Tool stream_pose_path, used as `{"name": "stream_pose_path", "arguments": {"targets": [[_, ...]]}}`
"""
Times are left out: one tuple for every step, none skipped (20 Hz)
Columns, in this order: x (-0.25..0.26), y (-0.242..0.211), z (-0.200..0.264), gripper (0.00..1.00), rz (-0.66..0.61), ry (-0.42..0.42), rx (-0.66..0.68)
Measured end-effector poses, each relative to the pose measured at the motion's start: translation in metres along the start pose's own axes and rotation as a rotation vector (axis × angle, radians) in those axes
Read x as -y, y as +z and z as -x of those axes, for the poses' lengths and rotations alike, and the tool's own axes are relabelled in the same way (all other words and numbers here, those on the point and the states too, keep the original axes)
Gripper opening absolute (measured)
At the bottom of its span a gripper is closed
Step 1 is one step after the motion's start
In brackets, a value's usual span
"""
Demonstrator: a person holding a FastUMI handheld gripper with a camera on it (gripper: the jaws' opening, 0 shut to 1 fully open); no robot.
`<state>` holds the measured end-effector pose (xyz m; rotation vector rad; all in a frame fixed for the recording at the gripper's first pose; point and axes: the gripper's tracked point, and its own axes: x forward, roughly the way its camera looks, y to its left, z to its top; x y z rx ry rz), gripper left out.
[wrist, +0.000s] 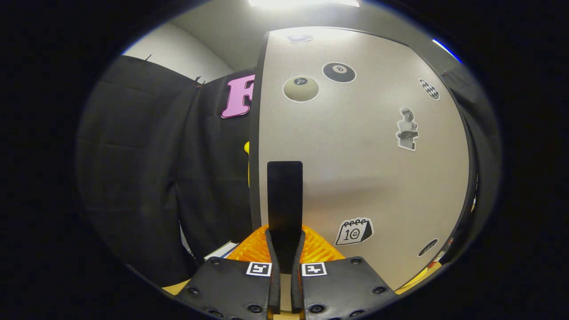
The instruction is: Open the shoe cabinet door, grab the shoes and put them into the shoe cabinet, then close the shoe cabinet door.
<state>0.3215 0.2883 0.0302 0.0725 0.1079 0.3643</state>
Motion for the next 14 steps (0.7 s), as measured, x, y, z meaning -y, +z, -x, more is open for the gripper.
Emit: {"name": "stream_pose_path", "arguments": {"targets": [[-0.002, 0.0, 0.006, 0.11, -0.002, 0.02, -0.01], [-0.003, 0.001, 0.013, 0.1, -0.008, 0.038, -0.007], [-0.004, 0.001, 0.021, 0.1, -0.015, 0.056, -0.008], [-0.007, 0.0, 0.032, 0.1, -0.022, 0.074, -0.009], [-0.008, 0.0, 0.042, 0.1, -0.028, 0.089, -0.008], [-0.009, 0.0, 0.054, 0.1, -0.031, 0.104, -0.012], [-0.01, 0.001, 0.065, 0.1, -0.033, 0.117, -0.013], [-0.008, 0.001, 0.075, 0.1, -0.035, 0.126, -0.016], [-0.002, 0.001, 0.085, 0.1, -0.035, 0.134, -0.018], [0.003, 0.004, 0.095, 0.1, -0.036, 0.14, -0.02], [0.009, 0.008, 0.107, 0.1, -0.036, 0.144, -0.02], [0.012, 0.01, 0.115, 0.1, -0.031, 0.148, -0.019], [0.015, 0.009, 0.121, 0.1, -0.029, 0.151, -0.023], [0.019, 0.007, 0.127, 0.1, -0.03, 0.151, -0.025]]}}
